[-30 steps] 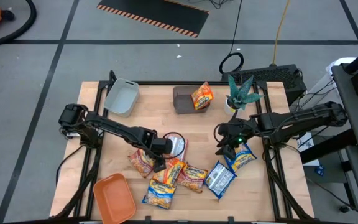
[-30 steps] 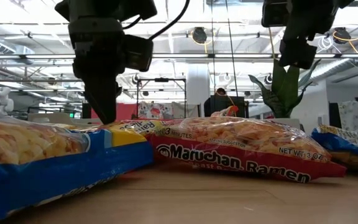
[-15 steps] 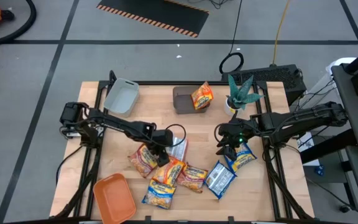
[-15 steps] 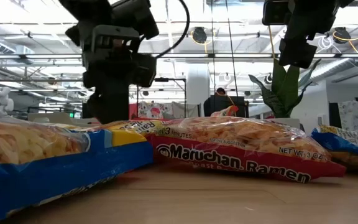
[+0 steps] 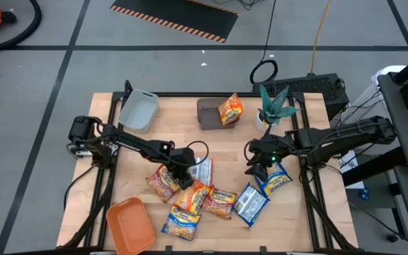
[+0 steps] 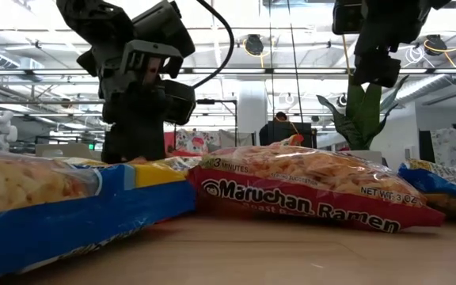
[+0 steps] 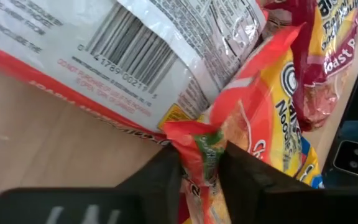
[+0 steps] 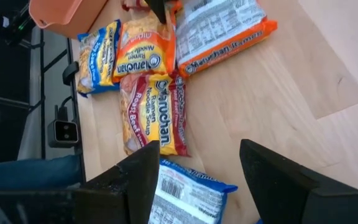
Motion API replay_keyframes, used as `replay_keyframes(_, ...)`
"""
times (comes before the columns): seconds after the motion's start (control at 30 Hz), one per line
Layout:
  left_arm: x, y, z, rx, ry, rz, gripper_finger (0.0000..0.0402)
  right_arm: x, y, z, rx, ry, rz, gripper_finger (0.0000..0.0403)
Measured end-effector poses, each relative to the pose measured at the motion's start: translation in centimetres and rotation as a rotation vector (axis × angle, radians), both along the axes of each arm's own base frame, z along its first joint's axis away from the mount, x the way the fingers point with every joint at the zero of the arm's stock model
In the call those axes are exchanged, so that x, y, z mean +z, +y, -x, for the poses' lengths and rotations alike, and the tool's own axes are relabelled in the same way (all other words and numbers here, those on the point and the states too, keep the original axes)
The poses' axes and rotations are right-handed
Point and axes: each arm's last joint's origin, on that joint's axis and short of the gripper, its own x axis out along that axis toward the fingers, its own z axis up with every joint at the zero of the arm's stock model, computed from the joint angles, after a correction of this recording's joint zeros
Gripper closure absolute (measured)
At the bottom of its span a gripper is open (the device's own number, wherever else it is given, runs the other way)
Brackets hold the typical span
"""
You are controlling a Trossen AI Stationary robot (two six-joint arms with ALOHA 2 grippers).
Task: Sort Maruchan noodles
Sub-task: Put the bottom orange noodle pack into the black bin
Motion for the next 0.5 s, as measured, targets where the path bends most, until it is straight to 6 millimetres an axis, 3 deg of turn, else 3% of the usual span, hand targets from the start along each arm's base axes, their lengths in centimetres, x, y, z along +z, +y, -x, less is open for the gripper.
replay_keyframes(0.2, 0.2, -0.2, -0.3, -0.004, -0.043, -0.019, 0.0392, 0.0, 0.0, -0.1, -0.019, -0.002, -0.015, 0.0188)
replay_keyframes(0.5, 1.1, -0.2, -0.4, 0.014, -0.080, -0.002, 0.0397, 0.1, 0.1, 0.0, 0.006, 0.000, -0.034, 0.0188)
